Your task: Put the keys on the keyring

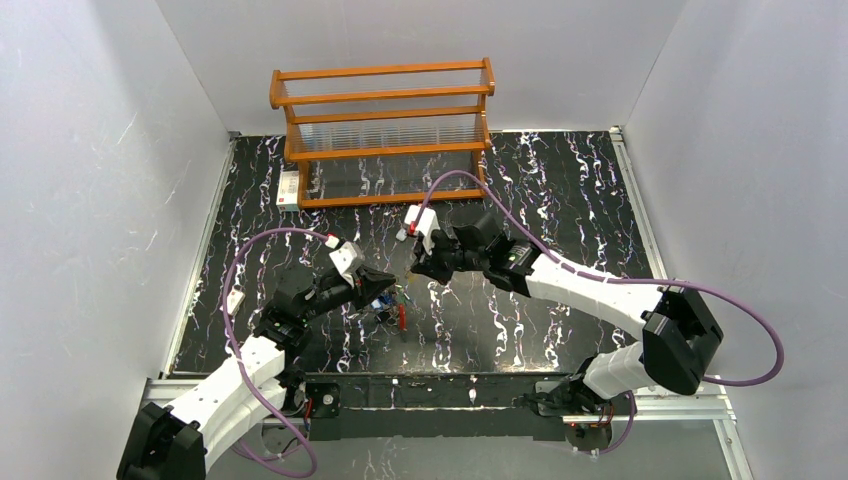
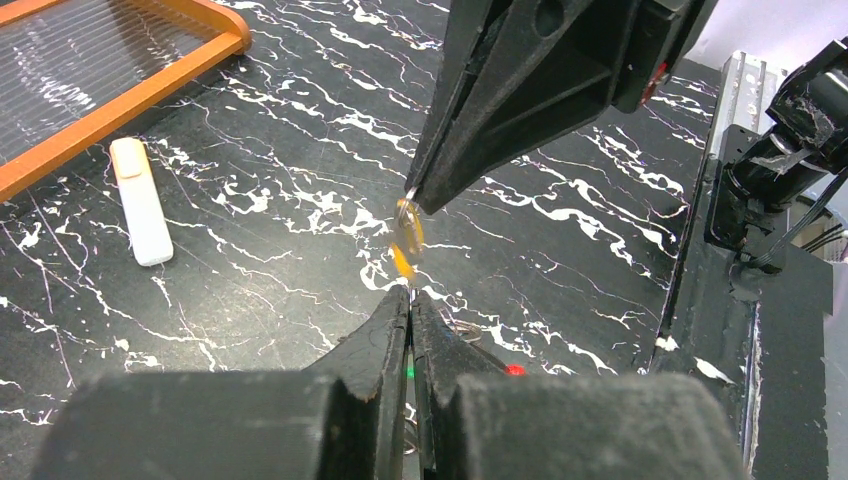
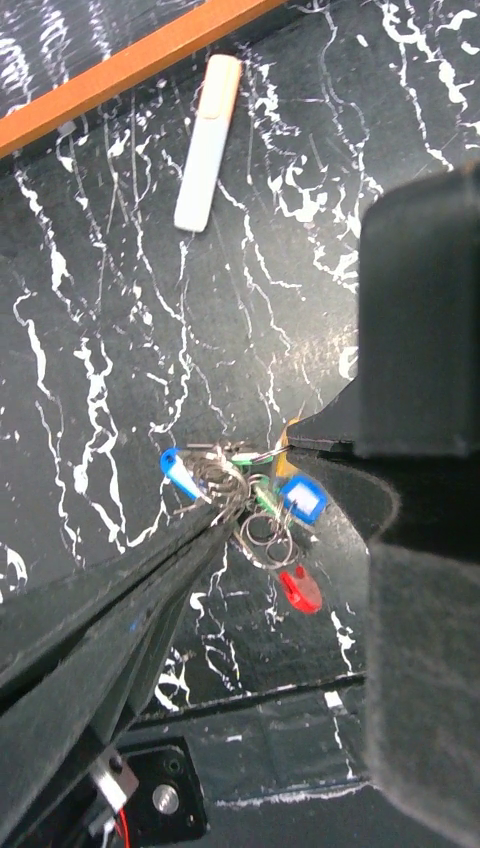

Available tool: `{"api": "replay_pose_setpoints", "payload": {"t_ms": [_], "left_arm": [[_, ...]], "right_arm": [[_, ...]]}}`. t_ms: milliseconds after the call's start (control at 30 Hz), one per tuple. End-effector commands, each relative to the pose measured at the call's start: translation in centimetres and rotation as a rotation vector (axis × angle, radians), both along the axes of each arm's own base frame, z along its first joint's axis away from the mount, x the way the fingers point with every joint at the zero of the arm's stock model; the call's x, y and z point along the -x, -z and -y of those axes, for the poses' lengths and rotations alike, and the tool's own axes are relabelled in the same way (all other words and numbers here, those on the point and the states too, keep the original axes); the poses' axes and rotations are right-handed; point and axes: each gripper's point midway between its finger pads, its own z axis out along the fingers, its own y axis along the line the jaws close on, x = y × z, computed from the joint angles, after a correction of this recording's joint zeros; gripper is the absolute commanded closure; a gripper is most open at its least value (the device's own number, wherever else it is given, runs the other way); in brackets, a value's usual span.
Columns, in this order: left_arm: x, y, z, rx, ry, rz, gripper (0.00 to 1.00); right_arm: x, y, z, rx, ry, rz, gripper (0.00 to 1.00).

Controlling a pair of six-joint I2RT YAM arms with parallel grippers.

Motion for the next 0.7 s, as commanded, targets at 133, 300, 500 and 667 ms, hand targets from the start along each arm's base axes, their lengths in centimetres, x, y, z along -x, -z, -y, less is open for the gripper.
{"api": "replay_pose_setpoints", "payload": {"t_ms": [133,300,500,667], "left_arm": [[-0.3,-1.4,0.0,0.033,-0.012,0.051,1.0],[-0.3,-1.5,0.0,0.037,-0.013,0.051,1.0],[-0.3,-1.6,0.1,0.039,-0.008,0.052,1.0],[-0.2,-1.6,0.2,0.042,-0.002,0.052,1.0]], "right_arm": [[2.6,-0.3,-2.0,-0.057,-0.144,-0.003,0.99],[2.9,0.0,-2.4,-0.059,-0.15,-0.02,0.99],[2.8,-0.1,-2.7,-0.064,-0.145,-0.021,0.99],[1.9,-0.1,-3.0,-0.053,-0.097,-0.024,0.99]]}}
